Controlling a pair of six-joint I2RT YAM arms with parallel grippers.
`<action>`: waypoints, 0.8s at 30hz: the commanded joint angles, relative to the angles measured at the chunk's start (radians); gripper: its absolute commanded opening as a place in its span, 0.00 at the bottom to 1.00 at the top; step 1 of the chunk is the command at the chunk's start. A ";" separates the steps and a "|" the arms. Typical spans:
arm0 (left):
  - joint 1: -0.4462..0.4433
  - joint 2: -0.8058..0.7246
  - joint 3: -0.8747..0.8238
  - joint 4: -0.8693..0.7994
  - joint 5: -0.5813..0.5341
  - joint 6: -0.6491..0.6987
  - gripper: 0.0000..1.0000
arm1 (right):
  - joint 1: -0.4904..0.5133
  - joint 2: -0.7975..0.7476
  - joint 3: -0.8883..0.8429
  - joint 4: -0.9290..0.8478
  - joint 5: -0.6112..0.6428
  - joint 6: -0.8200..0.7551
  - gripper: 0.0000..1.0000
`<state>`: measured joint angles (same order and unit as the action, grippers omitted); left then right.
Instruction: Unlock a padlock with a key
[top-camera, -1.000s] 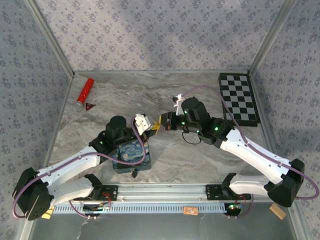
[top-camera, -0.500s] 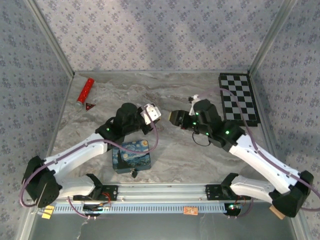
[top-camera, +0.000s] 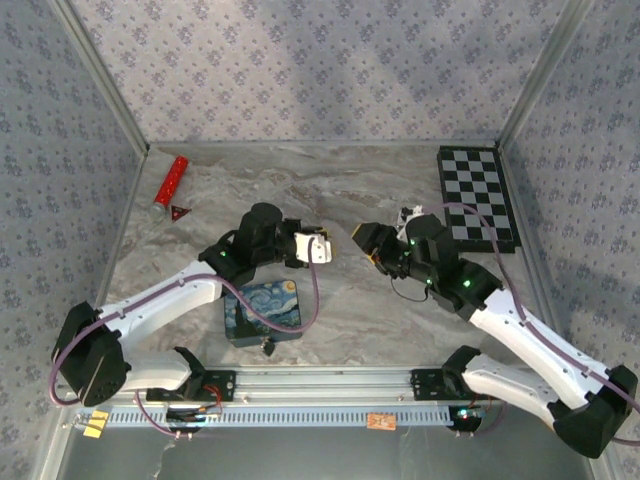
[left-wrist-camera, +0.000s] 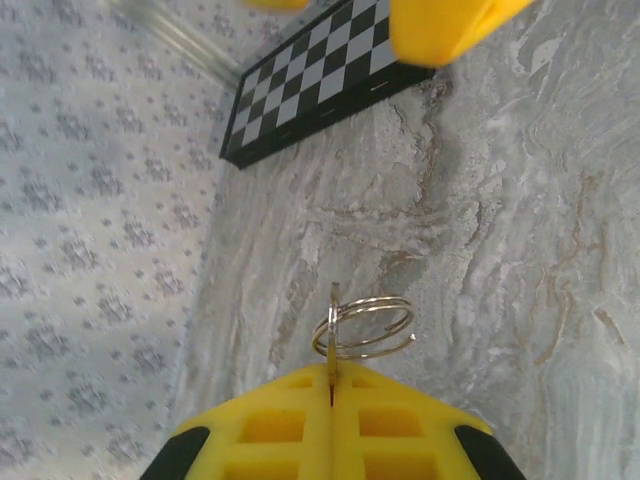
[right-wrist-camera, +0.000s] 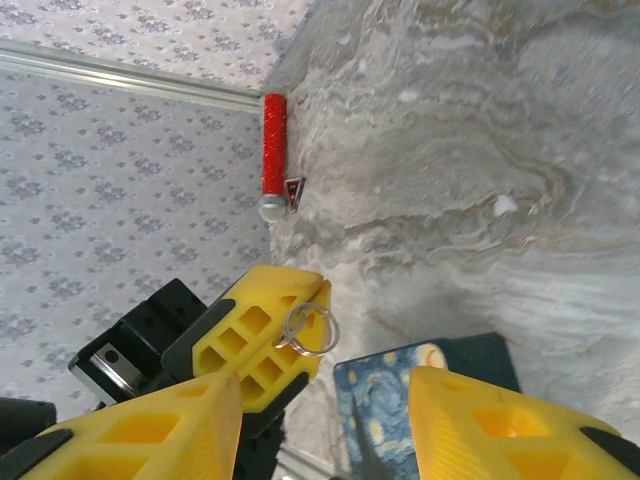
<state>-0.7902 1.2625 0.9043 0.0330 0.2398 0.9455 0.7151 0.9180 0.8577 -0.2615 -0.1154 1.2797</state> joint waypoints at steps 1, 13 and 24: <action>-0.004 -0.009 0.002 0.018 0.071 0.134 0.00 | 0.019 0.009 -0.024 0.086 -0.017 0.117 0.47; -0.017 -0.015 -0.031 0.070 0.111 0.173 0.00 | 0.057 0.080 -0.025 0.168 -0.024 0.173 0.34; -0.018 -0.014 -0.034 0.082 0.103 0.183 0.00 | 0.069 0.108 -0.033 0.163 -0.024 0.181 0.27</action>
<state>-0.8009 1.2621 0.8742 0.0841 0.3073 1.1069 0.7734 1.0168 0.8268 -0.1169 -0.1318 1.4487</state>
